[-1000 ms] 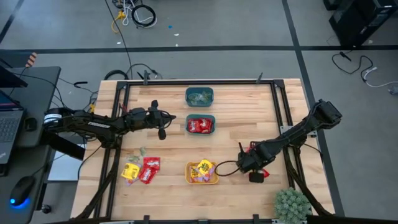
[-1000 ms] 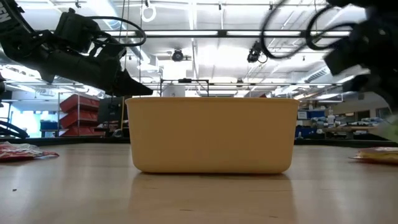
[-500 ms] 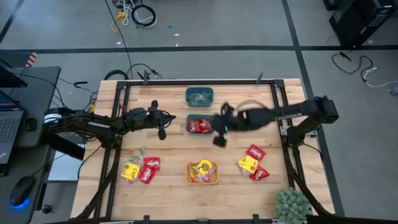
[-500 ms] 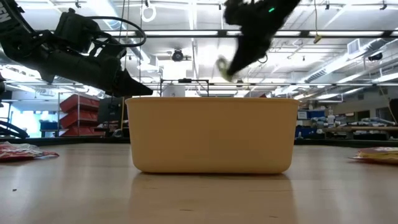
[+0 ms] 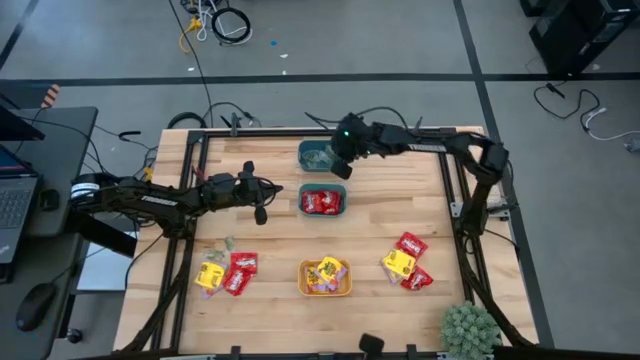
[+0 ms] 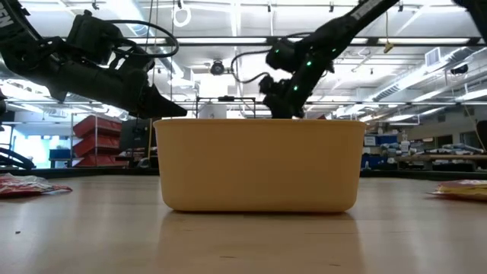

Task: Sort candy
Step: Put the green gummy into the blue bin

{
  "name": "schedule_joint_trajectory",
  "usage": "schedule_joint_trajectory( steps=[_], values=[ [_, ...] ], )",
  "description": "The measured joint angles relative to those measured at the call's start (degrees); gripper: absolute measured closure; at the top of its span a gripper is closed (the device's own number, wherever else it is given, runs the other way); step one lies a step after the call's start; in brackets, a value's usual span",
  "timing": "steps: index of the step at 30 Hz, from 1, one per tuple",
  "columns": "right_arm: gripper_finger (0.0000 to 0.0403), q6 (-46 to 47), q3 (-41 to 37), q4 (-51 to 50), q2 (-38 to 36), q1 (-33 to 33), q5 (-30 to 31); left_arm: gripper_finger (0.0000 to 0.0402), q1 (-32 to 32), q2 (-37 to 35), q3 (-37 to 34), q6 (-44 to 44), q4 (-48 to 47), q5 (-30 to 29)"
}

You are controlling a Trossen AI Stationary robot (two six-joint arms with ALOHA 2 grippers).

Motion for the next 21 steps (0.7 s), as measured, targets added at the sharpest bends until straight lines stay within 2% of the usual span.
schedule_joint_trajectory(
  steps=[8, 12, 15, 21],
  values=[
    [0.0392, -1.9, 11.4, -8.5, 11.0, -1.4, -1.3, 0.0398, 0.0, 0.0, 0.0, 0.0, 0.0, 0.0],
    [0.0373, -2.2, 15.2, -13.1, 14.5, -1.2, -1.3, 0.0398, 0.0, 0.0, 0.0, 0.0, 0.0, 0.0],
    [0.034, -3.2, 15.8, -14.2, 14.4, -0.7, -1.3, 0.0398, 0.0, 0.0, 0.0, 0.0, -0.8, 0.0],
    [0.0249, -3.3, 15.9, -13.1, 12.5, 0.6, -0.6, 0.0398, 0.0, 0.0, 0.0, -0.1, -2.7, 0.0]
  ],
)
